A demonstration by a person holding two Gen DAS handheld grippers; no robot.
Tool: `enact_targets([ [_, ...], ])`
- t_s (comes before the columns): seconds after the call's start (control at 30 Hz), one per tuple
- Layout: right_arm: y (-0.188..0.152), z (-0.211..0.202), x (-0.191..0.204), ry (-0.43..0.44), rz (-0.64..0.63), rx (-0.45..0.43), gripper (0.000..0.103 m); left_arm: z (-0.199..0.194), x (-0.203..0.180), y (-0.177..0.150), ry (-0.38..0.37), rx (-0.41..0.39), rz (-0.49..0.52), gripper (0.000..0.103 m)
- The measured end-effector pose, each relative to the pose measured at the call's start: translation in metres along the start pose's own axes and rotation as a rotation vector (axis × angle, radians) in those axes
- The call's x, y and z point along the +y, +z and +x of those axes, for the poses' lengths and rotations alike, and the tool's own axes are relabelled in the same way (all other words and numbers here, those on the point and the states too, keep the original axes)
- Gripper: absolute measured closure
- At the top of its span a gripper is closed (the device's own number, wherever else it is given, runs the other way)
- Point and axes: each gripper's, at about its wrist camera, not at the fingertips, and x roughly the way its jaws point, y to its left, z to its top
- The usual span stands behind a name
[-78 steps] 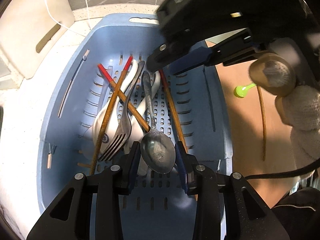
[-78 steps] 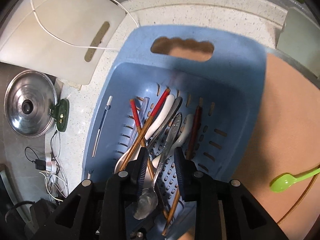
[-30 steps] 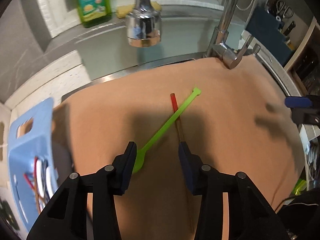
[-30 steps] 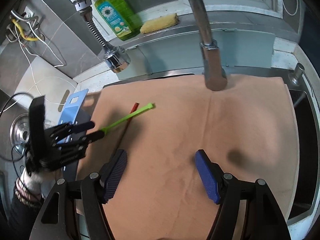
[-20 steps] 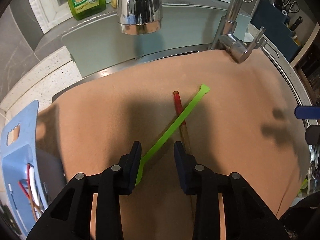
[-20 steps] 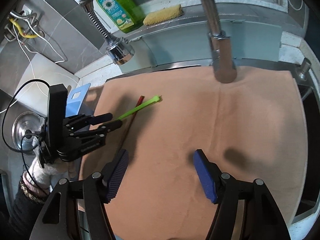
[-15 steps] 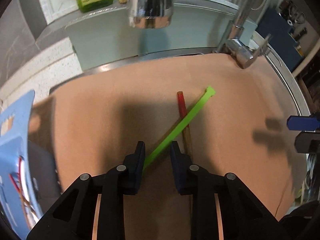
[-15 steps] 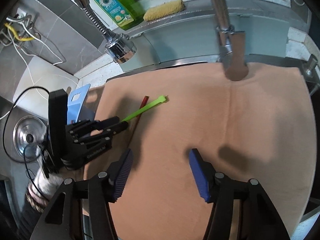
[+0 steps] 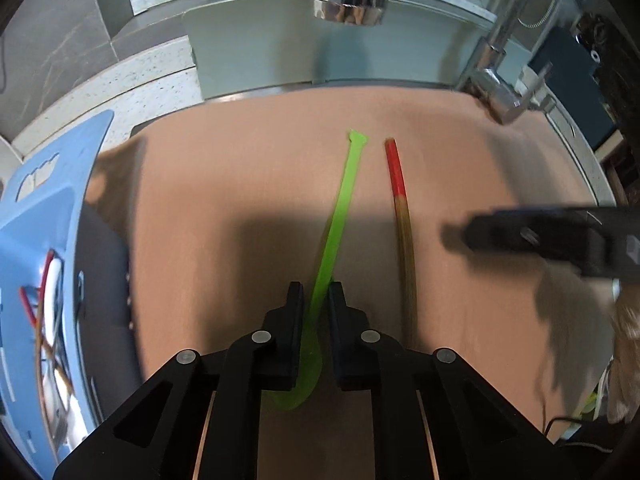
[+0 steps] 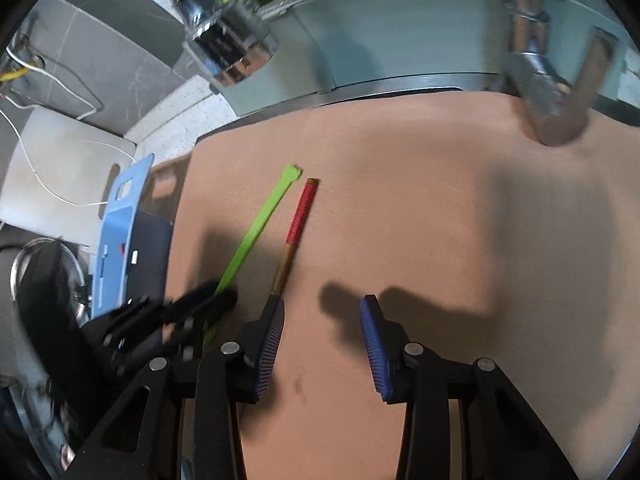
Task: Organize utensils
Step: 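Grasp the green spoon with the left gripper while the right gripper reaches the chopstick, then carry the green spoon and red-tipped chopstick into the blue basket with both grippers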
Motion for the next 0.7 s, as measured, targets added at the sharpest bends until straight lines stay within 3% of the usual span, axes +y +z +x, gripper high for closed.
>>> enact_targets([
  [0.23, 0.013, 0.020, 0.020, -0.082, -0.008, 0.024, 0.067, 0.000, 0.002, 0.012, 0.003, -0.021, 0.002, 0.089],
  [0.4, 0.020, 0.028, 0.028, -0.142, 0.006, 0.024, 0.067, 0.010, -0.005, 0.020, 0.006, -0.016, 0.062, 0.089],
  [0.53, 0.020, 0.034, 0.042, -0.222, -0.061, 0.015, 0.068, 0.012, 0.002, 0.023, -0.028, -0.018, 0.032, 0.092],
  [0.7, 0.018, 0.031, 0.040, -0.238, -0.110, 0.006, 0.085, 0.009, 0.013, 0.014, -0.042, -0.022, -0.008, 0.095],
])
